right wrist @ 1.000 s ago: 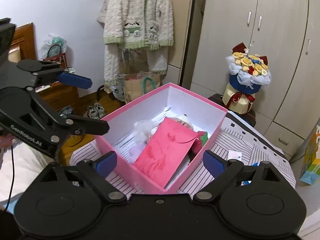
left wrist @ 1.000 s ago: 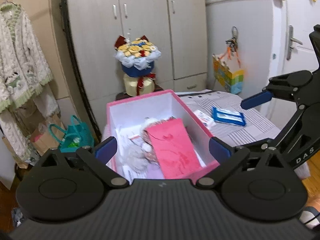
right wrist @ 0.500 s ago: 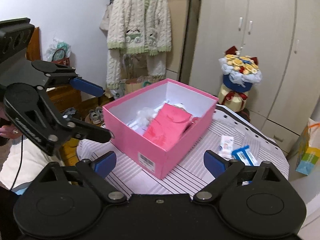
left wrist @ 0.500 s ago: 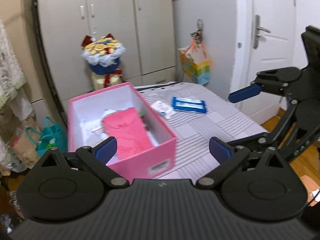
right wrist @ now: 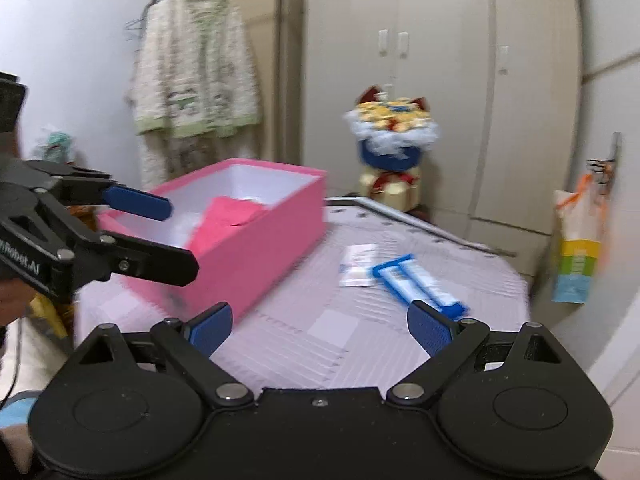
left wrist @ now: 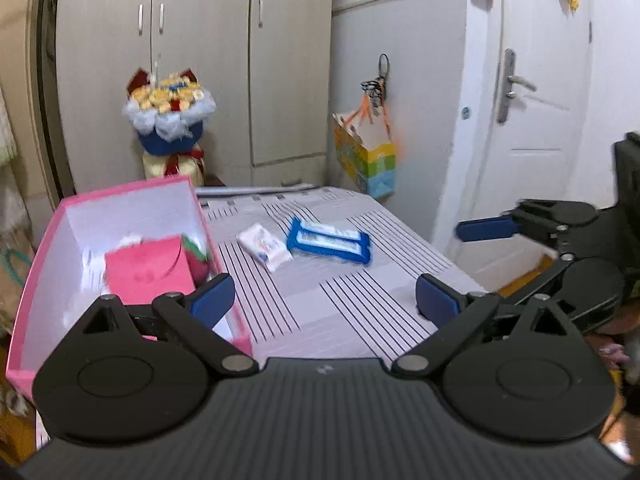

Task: Organize soft objects
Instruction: 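Withdraw both tools from the box and move toward the blue wipe pack, then grasp the blue wet-wipe pack with the left tool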

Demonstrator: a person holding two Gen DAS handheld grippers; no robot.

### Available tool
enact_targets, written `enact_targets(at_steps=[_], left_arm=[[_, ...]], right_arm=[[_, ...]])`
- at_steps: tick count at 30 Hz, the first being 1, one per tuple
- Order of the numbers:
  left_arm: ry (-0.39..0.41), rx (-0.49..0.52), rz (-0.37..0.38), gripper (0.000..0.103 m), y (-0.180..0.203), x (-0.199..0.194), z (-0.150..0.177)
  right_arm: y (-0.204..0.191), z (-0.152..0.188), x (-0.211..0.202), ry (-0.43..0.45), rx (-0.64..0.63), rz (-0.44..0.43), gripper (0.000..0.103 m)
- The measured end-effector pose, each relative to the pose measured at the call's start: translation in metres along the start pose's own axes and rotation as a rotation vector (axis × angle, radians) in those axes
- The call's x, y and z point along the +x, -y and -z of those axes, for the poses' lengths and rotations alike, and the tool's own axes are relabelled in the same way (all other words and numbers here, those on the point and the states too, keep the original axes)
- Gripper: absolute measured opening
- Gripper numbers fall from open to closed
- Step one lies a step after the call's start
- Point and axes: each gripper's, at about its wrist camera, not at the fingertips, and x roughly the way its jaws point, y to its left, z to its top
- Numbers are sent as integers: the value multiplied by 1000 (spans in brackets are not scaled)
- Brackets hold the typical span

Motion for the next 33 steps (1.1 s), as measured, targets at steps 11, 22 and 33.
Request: enact_targets(at_steps=[11, 22, 33], left_arm=[[-25, 21, -79, 95, 37, 107, -12], [-187, -151, -90, 63, 25, 224, -31], [-218, -158, -238, 61, 12, 280, -37]], right_arm=[[67, 23, 58, -55, 58, 85, 96], [109, 31, 136, -144, 199, 17, 95], [119, 28, 175, -149, 232, 39, 91]])
